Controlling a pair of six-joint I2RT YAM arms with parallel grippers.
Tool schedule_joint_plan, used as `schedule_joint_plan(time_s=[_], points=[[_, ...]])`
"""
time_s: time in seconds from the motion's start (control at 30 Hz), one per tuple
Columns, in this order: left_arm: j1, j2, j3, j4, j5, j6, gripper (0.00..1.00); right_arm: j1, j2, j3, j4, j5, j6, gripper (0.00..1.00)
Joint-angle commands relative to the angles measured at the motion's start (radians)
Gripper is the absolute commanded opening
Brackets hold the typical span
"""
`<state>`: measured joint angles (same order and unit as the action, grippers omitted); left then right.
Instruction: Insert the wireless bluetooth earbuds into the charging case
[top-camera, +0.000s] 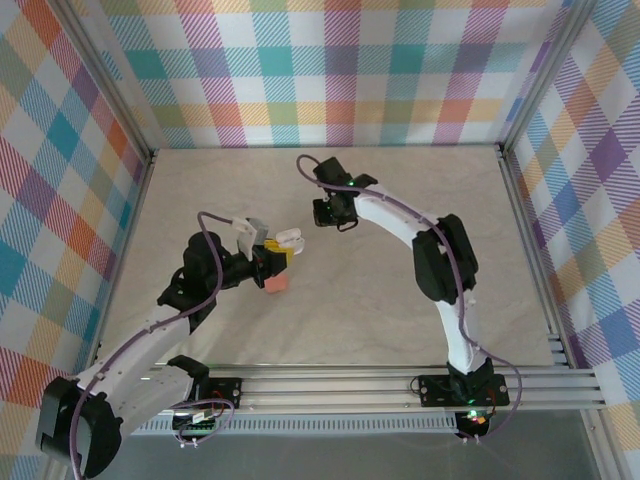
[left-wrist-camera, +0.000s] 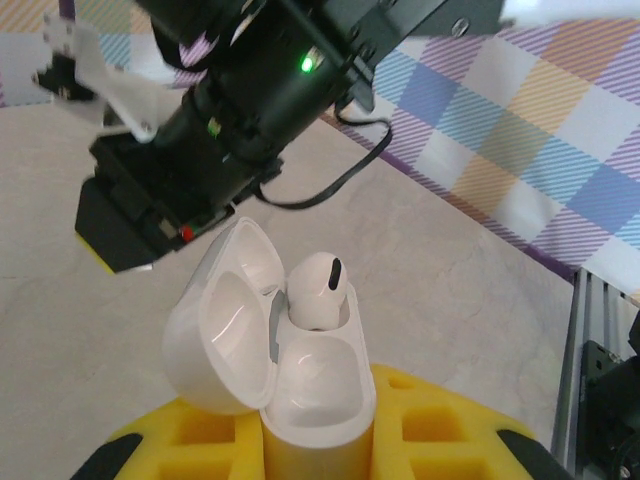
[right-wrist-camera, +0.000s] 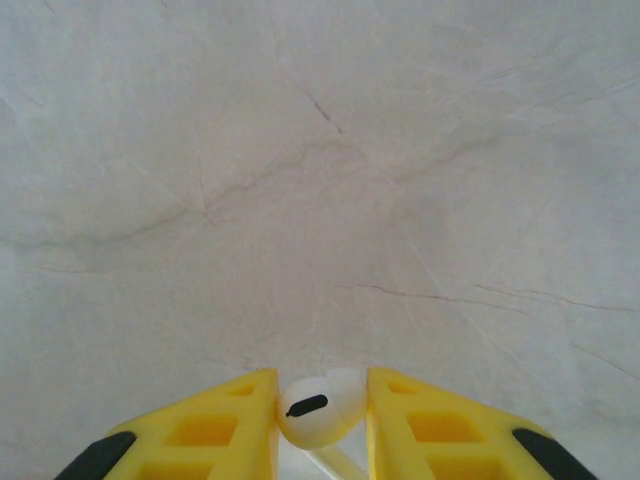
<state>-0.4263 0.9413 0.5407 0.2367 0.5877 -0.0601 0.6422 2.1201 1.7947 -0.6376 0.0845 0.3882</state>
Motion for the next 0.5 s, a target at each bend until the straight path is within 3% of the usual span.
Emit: schedule_joint_plan(time_s=[0.0, 0.47], points=[[-0.035, 0.030, 0.045, 0.096, -0.018, 0.005, 0.00, 0.001, -0.105, -0.047, 0.056, -0.019, 0.035, 0.28], [-0.133, 0.125, 0.068, 0.182, -0.147, 0.033, 0.00, -0.014, -0.368, -0.247, 0.125, -0.014, 0.088, 0.30]])
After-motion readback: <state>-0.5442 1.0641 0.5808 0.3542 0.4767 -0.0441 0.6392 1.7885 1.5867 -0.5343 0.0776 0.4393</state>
